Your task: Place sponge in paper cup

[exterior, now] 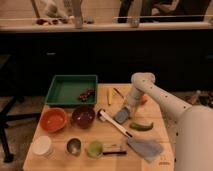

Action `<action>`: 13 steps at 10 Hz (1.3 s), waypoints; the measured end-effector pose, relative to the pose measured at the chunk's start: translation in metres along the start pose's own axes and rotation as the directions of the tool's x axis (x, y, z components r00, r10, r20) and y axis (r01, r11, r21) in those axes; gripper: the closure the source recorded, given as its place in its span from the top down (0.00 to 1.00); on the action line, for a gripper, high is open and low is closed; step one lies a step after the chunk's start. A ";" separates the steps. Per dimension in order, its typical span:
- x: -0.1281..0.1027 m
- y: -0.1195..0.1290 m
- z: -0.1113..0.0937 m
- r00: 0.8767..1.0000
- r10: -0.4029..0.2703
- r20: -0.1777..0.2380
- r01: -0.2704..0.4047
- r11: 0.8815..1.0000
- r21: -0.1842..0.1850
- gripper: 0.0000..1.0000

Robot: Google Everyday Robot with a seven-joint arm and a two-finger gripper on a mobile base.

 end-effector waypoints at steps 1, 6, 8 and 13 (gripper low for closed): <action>-0.003 0.000 -0.003 1.000 -0.007 -0.001 0.007 1.000 0.000 0.01; -0.024 0.000 -0.035 0.998 -0.056 -0.008 0.056 0.998 0.023 0.00; -0.034 0.001 -0.045 0.998 -0.064 0.013 0.063 0.997 0.036 0.00; -0.088 -0.004 -0.063 0.986 -0.145 0.083 0.141 0.989 0.054 0.00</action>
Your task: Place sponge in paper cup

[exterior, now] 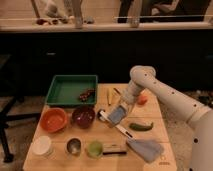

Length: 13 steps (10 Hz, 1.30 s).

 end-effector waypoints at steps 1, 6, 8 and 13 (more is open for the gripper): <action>-0.013 -0.003 -0.001 1.000 -0.025 0.006 0.025 1.000 0.002 0.00; -0.061 -0.006 0.004 0.996 -0.088 -0.024 0.088 0.996 0.001 0.00; -0.087 -0.009 0.006 0.994 -0.087 -0.062 0.089 0.996 0.027 0.00; -0.126 -0.013 0.003 0.992 -0.041 -0.115 0.047 0.997 0.056 0.00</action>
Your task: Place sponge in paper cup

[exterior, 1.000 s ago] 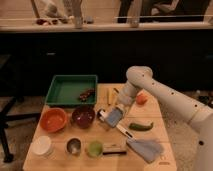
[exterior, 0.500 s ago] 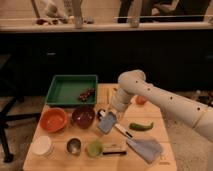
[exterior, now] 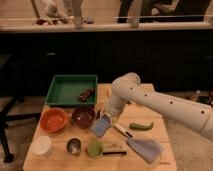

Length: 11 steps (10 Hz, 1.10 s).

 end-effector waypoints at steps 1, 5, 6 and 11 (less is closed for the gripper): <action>-0.004 -0.002 0.001 1.000 0.004 -0.002 -0.004 1.000 -0.001 0.00; -0.004 -0.002 0.000 1.000 0.004 -0.003 -0.005 1.000 0.000 0.00; -0.003 -0.002 0.001 1.000 0.006 -0.001 -0.006 1.000 0.001 0.00; -0.032 -0.029 0.009 1.000 -0.012 0.025 0.010 0.998 0.063 0.00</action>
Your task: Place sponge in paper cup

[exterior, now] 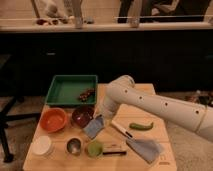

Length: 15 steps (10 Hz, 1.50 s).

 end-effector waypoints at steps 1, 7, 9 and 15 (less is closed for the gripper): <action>-0.007 -0.006 -0.002 1.000 -0.008 0.000 0.008 1.000 0.010 0.00; -0.061 -0.034 -0.002 0.999 0.053 0.003 -0.053 0.998 0.026 0.00; -0.086 -0.044 0.008 0.999 0.053 0.010 -0.053 0.998 0.014 0.00; -0.124 -0.059 0.029 0.998 0.058 0.020 -0.058 0.998 0.006 0.00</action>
